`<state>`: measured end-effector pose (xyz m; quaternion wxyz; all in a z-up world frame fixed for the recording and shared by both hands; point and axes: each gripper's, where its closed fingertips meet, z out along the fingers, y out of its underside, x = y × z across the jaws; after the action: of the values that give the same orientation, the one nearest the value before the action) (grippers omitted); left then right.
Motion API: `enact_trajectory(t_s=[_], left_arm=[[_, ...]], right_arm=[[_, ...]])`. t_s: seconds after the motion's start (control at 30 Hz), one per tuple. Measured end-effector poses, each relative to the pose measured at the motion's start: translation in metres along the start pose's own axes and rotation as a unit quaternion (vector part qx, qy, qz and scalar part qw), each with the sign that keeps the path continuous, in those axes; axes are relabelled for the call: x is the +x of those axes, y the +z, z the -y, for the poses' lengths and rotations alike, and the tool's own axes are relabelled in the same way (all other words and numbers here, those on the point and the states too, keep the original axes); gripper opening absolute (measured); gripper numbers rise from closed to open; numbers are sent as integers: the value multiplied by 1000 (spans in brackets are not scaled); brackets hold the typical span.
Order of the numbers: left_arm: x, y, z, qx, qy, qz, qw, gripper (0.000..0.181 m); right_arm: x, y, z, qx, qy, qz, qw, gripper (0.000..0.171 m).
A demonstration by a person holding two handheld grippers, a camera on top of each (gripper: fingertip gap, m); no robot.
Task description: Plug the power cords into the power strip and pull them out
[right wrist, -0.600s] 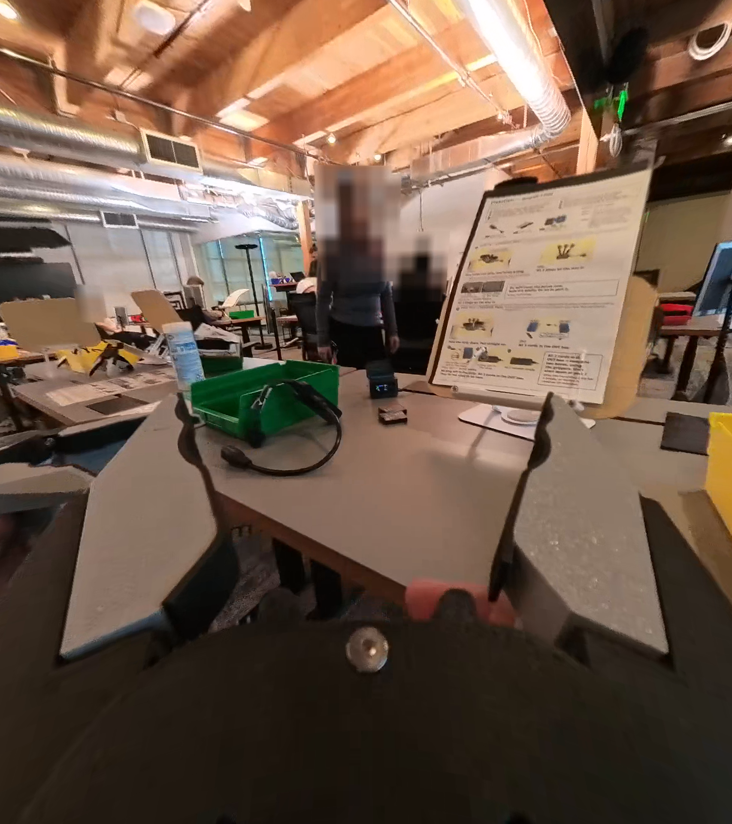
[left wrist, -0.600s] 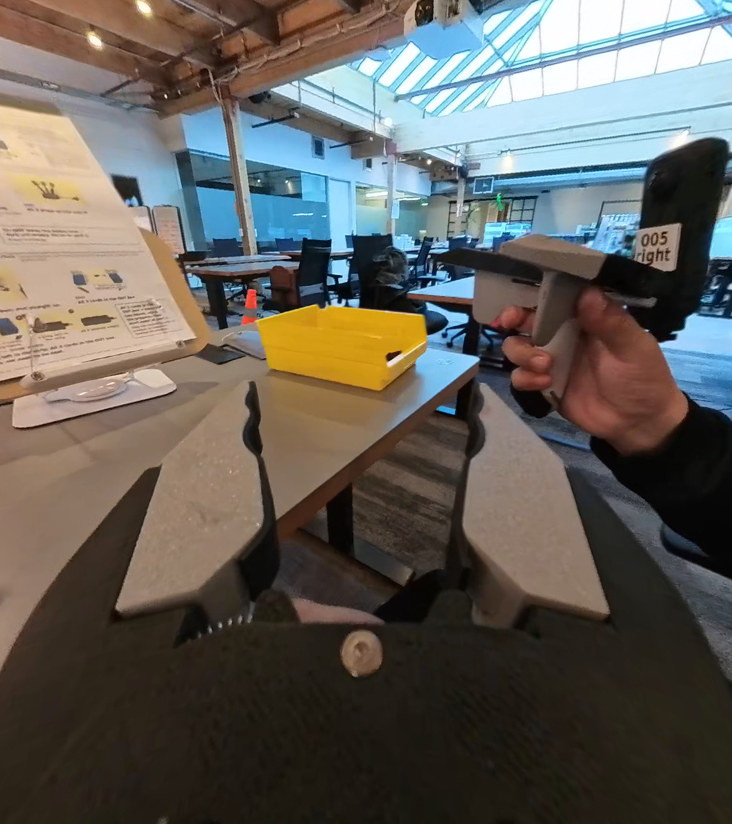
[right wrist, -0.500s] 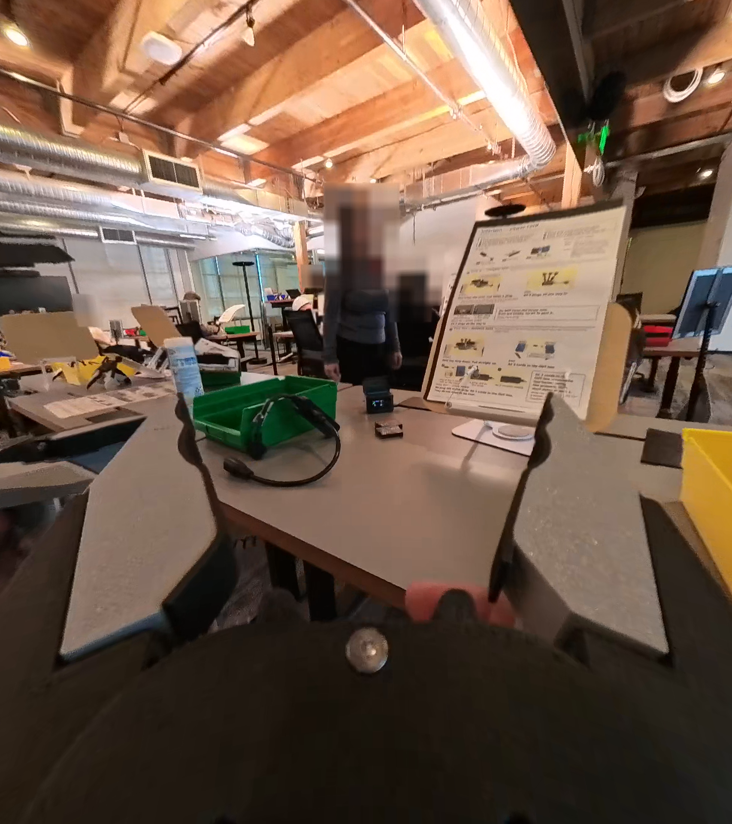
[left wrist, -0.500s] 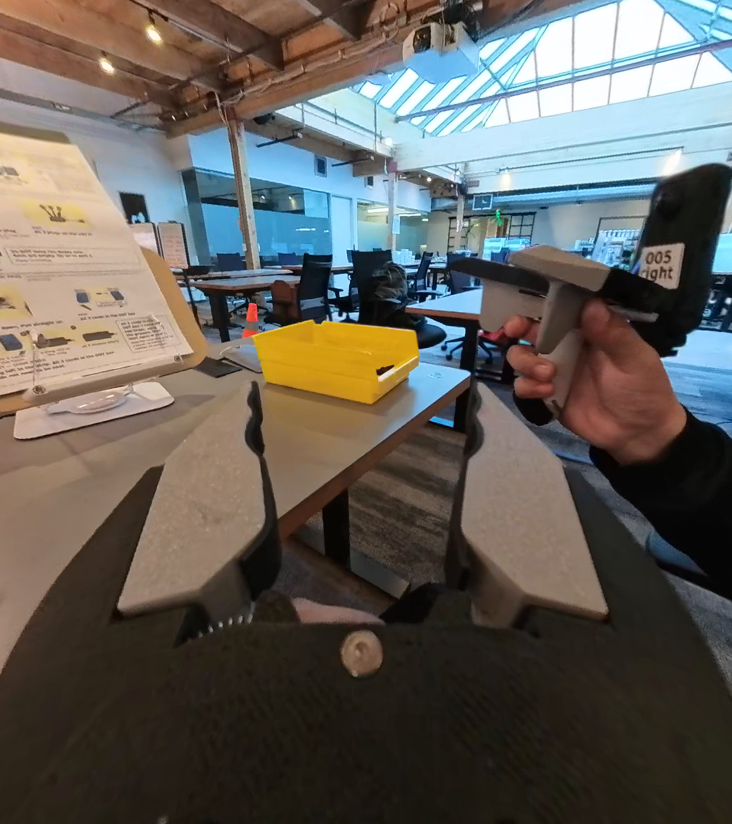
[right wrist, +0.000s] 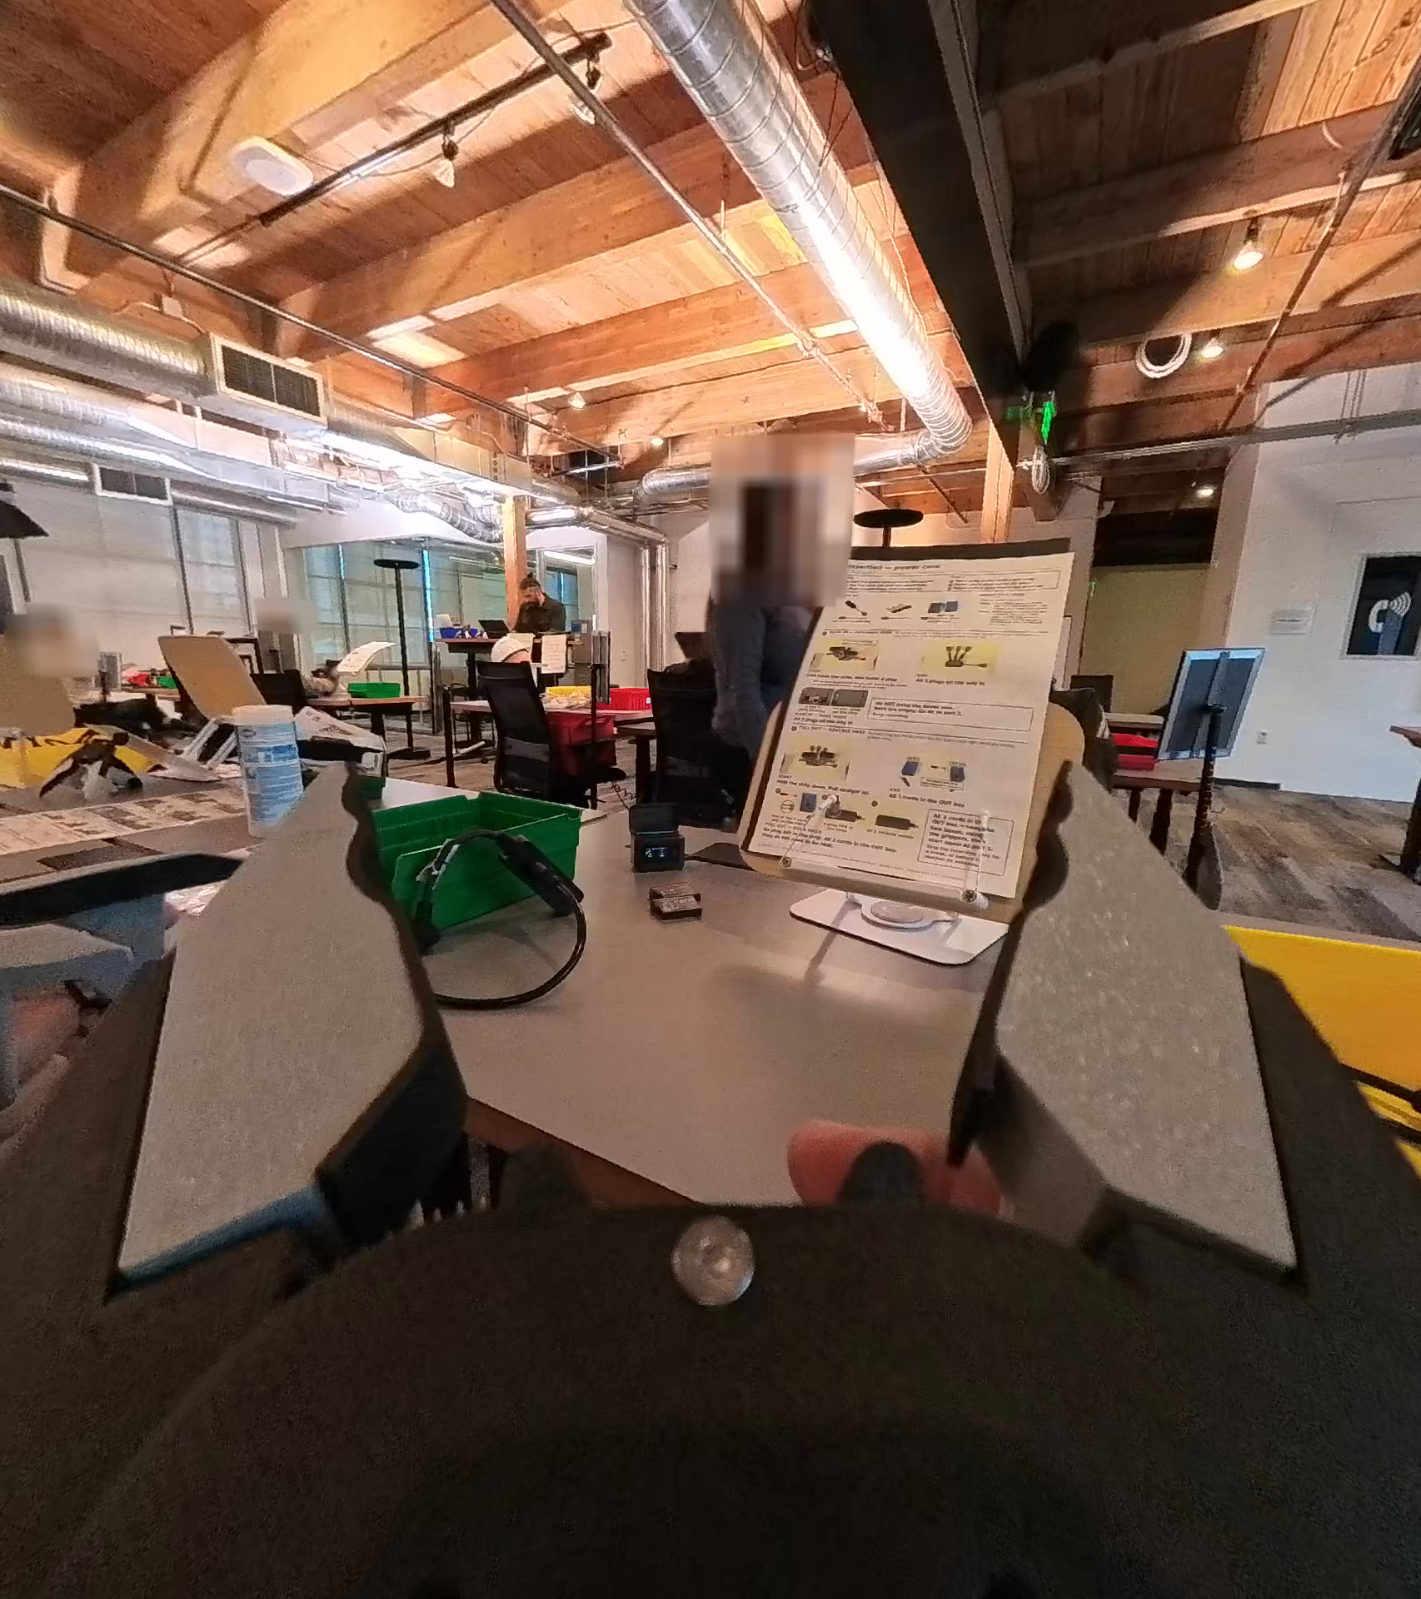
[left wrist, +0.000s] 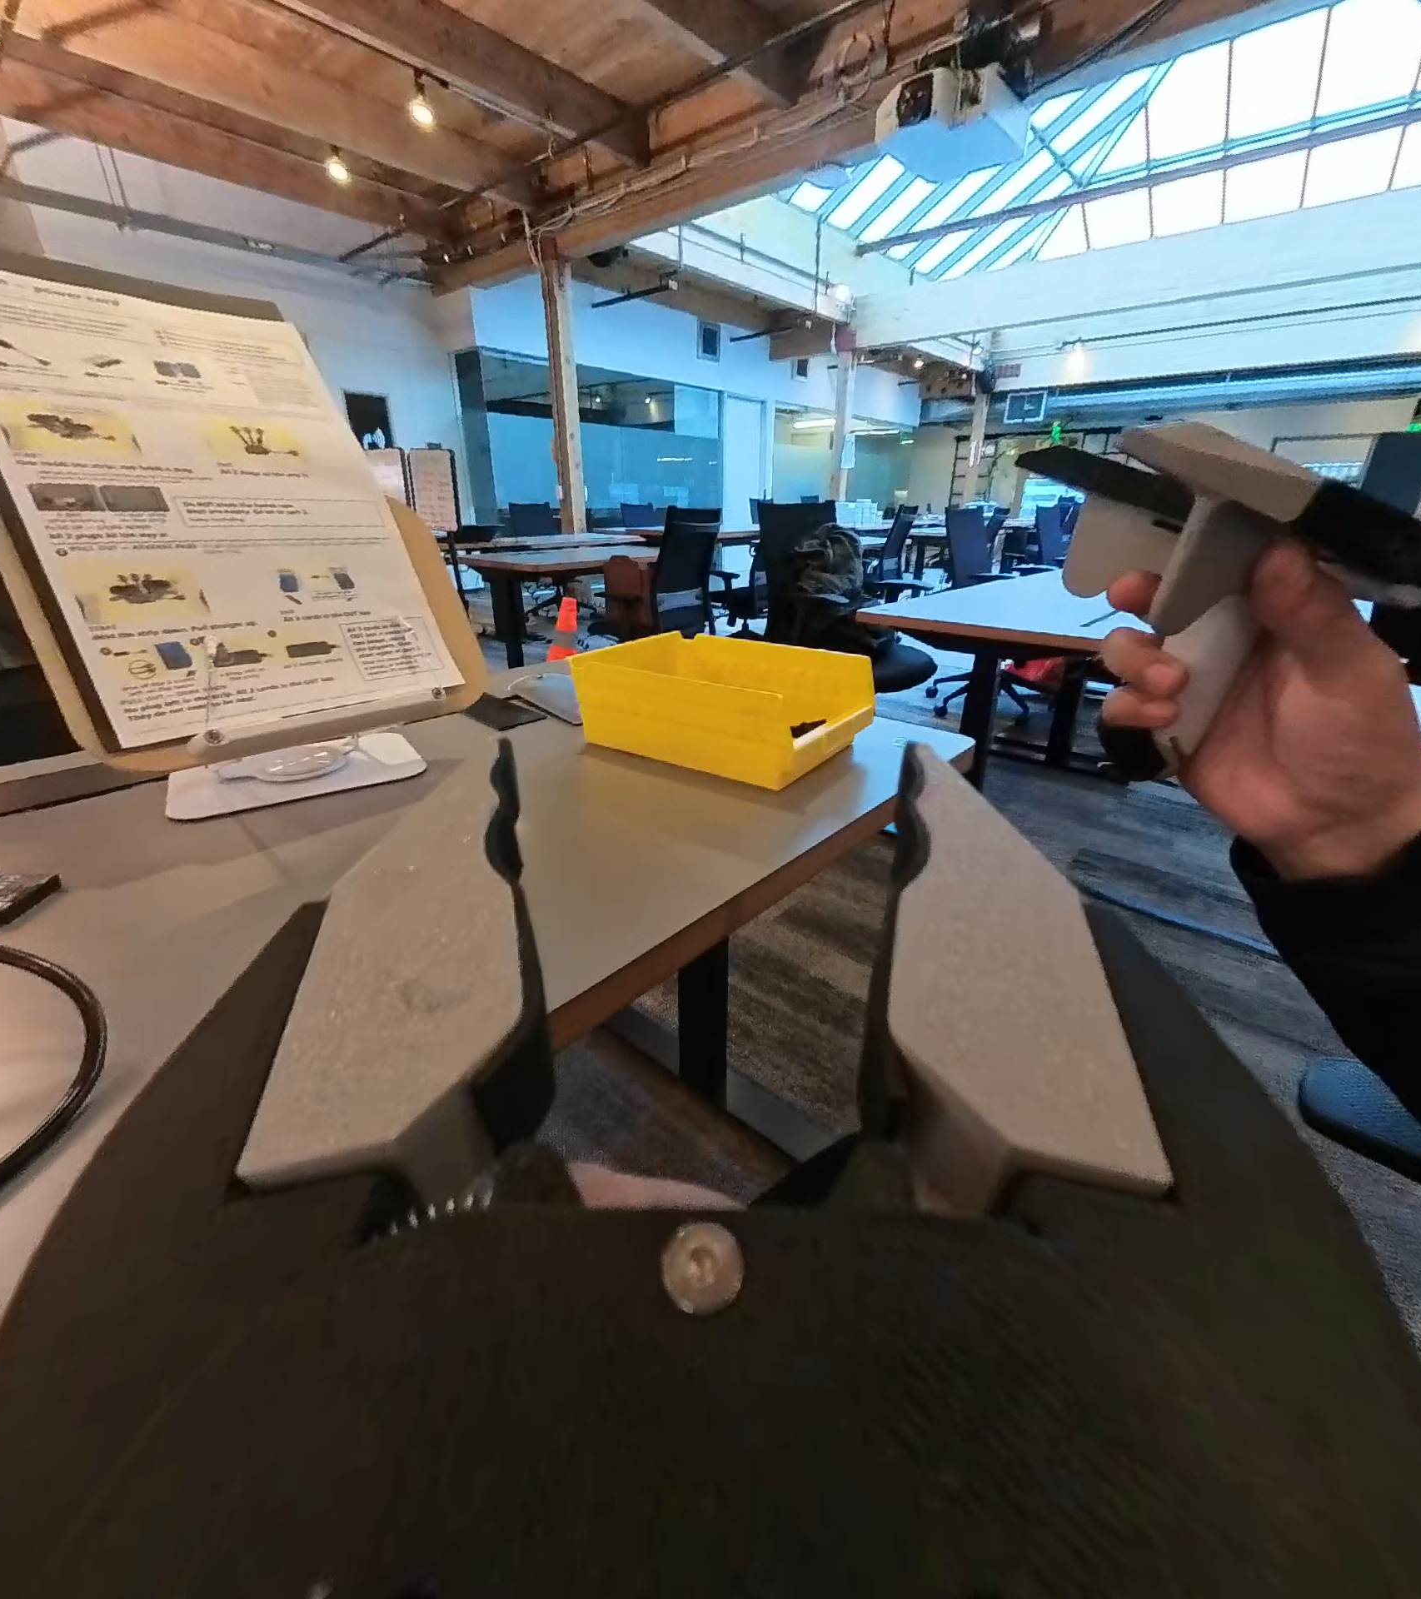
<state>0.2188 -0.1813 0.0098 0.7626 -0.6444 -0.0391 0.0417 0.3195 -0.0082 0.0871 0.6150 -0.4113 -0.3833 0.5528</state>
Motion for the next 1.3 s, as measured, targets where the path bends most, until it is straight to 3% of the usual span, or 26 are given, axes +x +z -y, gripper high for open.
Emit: enact_trajectory(t_s=[0.4,0.73,1.3], left_arm=[[-8,4,-11,-1,-10,3,1000,85],[-43,12,-43,52,-42,30,997,101],[-45,-4,-22,94,-51,16,994,100]], right_arm=[[-9,1,-3,-10,11,10,1000,145],[-42,-9,13,-40,55,76,995,151],[-47,-31,47,14,62,70,995,148]])
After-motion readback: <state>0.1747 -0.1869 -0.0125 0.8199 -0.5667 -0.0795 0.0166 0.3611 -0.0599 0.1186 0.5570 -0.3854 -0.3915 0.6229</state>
